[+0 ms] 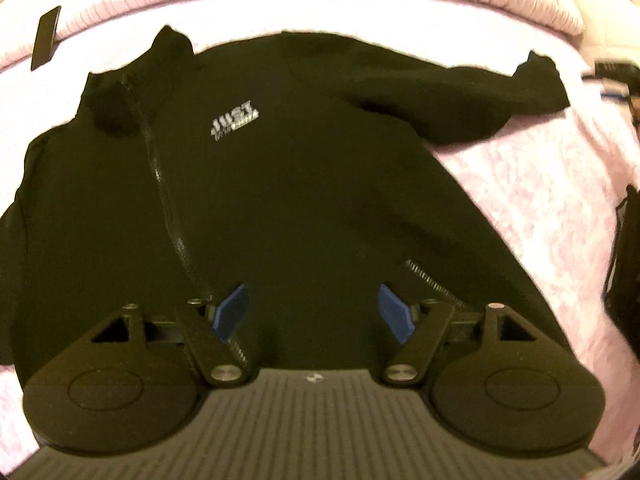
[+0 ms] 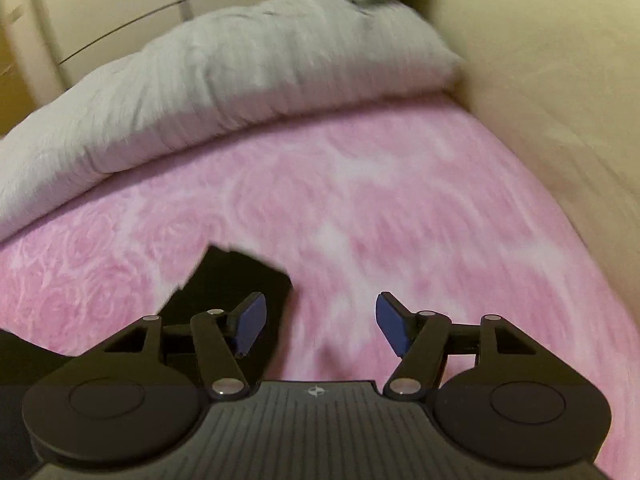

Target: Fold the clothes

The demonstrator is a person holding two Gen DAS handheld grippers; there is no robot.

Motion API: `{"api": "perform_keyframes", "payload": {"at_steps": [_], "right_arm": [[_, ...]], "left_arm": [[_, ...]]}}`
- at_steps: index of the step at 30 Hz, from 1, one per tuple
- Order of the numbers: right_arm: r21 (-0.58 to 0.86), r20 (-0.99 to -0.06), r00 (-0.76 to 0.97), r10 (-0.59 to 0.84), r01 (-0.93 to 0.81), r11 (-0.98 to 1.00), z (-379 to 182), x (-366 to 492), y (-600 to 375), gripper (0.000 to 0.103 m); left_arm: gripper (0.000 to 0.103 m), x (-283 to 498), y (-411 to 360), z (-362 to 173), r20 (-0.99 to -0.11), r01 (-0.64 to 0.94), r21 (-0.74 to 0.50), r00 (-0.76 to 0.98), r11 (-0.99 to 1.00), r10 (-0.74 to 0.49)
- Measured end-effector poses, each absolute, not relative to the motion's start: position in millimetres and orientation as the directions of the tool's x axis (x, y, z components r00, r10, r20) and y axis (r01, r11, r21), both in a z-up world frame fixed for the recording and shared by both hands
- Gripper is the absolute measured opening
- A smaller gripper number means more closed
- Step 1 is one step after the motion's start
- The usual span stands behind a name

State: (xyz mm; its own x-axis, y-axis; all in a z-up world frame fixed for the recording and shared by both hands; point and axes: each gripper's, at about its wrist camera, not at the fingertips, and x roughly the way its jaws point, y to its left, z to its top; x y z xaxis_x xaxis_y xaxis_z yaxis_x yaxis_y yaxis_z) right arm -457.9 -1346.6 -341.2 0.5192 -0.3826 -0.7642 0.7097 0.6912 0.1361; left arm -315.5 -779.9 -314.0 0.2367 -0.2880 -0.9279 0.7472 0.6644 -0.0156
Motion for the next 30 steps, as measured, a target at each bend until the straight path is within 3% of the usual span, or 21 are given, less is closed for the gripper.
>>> {"api": "perform_keyframes", "payload": {"at_steps": [3, 6, 8, 10, 15, 17, 20, 21, 22, 26, 27, 30], "right_arm": [[0.186, -0.818, 0.534, -0.214, 0.597, 0.780, -360.0, -435.3, -1366.4, 0.065], [0.249, -0.862, 0.492, -0.120, 0.619, 0.745, -378.2, -427.7, -1374.4, 0.067], [0.361, -0.870, 0.492, -0.031, 0.679, 0.639, -385.8, -430.8, -1377.3, 0.036], [0.432, -0.865, 0.502, 0.009, 0.735, 0.523, -383.1, -437.7, -1374.0, 0.015], [0.526, -0.851, 0.526, 0.016, 0.850, 0.034, -336.0, -482.3, -1368.4, 0.010], [0.558, -0.818, 0.570, -0.076, 0.819, 0.136, -307.0, -463.9, -1368.3, 0.021], [0.569, -0.735, 0.646, -0.208, 0.753, 0.330, -263.1, -431.7, -1368.4, 0.030], [0.561, -0.699, 0.672, -0.246, 0.728, 0.394, -248.5, -421.0, -1368.5, 0.044], [0.548, -0.660, 0.697, -0.280, 0.702, 0.456, -233.9, -410.3, -1368.5, 0.048], [0.149, -0.653, 0.675, -0.344, 0.560, 0.815, -232.8, -384.1, -1340.5, 0.057], [0.023, -0.676, 0.658, -0.331, 0.467, 0.884, -243.3, -387.9, -1327.3, 0.064], [-0.300, -0.756, 0.591, -0.282, 0.069, 0.951, -279.4, -408.9, -1283.6, 0.069]], "left_arm": [[0.069, -320.0, -775.3, -324.2, -0.941, 0.745, -0.010, 0.218, 0.667, -0.258], [0.069, -326.5, -776.5, -333.7, -0.952, 0.747, -0.011, 0.197, 0.665, -0.236], [0.069, -330.0, -779.0, -335.5, -0.954, 0.750, -0.010, 0.192, 0.661, -0.232], [0.069, -329.9, -783.5, -333.5, -0.951, 0.752, -0.014, 0.193, 0.659, -0.240], [0.070, -321.0, -796.4, -322.3, -0.939, 0.754, -0.026, 0.206, 0.656, -0.274], [0.071, -317.6, -800.4, -319.4, -0.935, 0.754, -0.027, 0.213, 0.656, -0.283], [0.071, -315.2, -804.3, -319.2, -0.932, 0.752, -0.032, 0.215, 0.659, -0.291], [0.071, -315.0, -805.4, -319.2, -0.932, 0.752, -0.032, 0.216, 0.659, -0.292], [0.071, -315.7, -806.0, -319.2, -0.932, 0.752, -0.032, 0.216, 0.658, -0.293], [0.071, -321.3, -799.4, -320.5, -0.935, 0.754, -0.037, 0.206, 0.656, -0.290], [0.071, -321.8, -797.5, -322.2, -0.937, 0.753, -0.036, 0.204, 0.657, -0.285], [0.071, -321.1, -792.5, -330.0, -0.943, 0.741, -0.037, 0.195, 0.670, -0.269]]}}
